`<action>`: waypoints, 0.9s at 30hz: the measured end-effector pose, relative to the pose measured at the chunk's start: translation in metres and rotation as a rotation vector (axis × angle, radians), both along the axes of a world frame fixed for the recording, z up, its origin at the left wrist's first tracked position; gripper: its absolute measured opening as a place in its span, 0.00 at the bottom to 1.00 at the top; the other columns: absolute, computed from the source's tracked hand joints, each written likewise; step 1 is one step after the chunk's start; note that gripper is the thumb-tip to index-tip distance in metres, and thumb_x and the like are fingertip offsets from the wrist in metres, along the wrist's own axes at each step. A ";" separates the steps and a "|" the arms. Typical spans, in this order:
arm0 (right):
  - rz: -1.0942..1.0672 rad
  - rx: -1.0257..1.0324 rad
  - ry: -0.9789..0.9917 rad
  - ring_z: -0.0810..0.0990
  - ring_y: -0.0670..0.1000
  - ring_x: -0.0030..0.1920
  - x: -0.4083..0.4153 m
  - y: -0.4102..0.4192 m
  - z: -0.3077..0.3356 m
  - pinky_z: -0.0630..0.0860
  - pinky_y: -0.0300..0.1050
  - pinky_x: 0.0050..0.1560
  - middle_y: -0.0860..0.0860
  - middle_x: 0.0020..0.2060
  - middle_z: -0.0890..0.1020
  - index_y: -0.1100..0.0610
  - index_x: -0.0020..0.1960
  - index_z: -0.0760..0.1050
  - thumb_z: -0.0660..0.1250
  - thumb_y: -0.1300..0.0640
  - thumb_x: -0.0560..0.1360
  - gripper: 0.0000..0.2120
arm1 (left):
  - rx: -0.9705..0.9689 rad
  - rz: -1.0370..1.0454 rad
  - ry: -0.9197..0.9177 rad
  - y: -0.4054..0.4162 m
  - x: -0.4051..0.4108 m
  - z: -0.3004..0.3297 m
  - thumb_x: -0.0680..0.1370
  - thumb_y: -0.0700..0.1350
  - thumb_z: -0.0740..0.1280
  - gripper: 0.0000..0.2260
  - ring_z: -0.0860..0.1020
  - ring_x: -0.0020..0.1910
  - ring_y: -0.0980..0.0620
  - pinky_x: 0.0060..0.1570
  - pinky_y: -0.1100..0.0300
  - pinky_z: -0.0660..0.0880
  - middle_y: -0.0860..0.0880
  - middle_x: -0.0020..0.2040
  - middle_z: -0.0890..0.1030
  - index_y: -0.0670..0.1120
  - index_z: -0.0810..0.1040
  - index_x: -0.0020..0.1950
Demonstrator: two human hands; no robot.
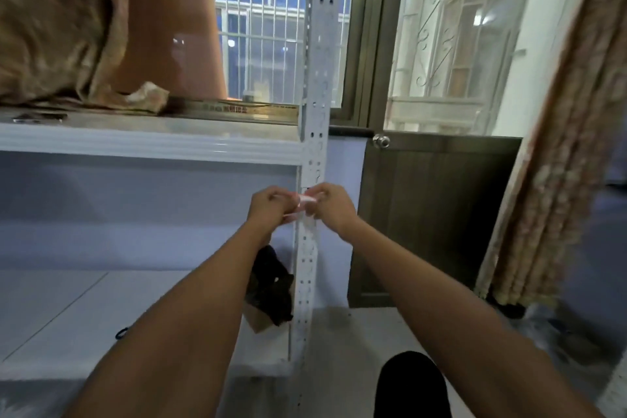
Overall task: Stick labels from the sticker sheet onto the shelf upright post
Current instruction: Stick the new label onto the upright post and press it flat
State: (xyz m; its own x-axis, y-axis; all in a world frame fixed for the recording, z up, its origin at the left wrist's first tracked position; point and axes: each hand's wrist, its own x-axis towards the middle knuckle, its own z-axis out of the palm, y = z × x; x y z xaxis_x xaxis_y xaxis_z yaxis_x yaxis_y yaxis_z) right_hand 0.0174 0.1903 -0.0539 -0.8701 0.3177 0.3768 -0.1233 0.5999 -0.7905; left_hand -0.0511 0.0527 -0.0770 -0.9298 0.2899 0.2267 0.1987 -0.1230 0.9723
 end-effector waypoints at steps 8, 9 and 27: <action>-0.073 -0.080 0.177 0.83 0.51 0.40 0.010 0.013 0.055 0.81 0.45 0.45 0.54 0.40 0.84 0.57 0.45 0.81 0.73 0.62 0.74 0.02 | 0.121 0.094 0.043 0.025 0.004 0.048 0.78 0.38 0.72 0.02 0.84 0.50 0.45 0.51 0.51 0.84 0.43 0.50 0.84 0.43 0.82 0.50; -0.072 -0.086 0.188 0.83 0.50 0.40 0.004 0.015 0.053 0.81 0.44 0.44 0.54 0.40 0.84 0.57 0.46 0.81 0.71 0.63 0.75 0.02 | 0.117 0.123 0.053 0.028 0.001 0.047 0.78 0.39 0.72 0.02 0.84 0.51 0.45 0.52 0.50 0.83 0.44 0.49 0.85 0.43 0.82 0.49; -0.213 -0.118 0.371 0.82 0.44 0.41 -0.036 0.021 0.026 0.77 0.34 0.38 0.46 0.40 0.82 0.55 0.48 0.79 0.71 0.58 0.77 0.01 | -0.059 0.402 0.414 0.044 -0.016 0.028 0.77 0.42 0.73 0.00 0.82 0.43 0.57 0.40 0.69 0.75 0.53 0.41 0.84 0.46 0.84 0.46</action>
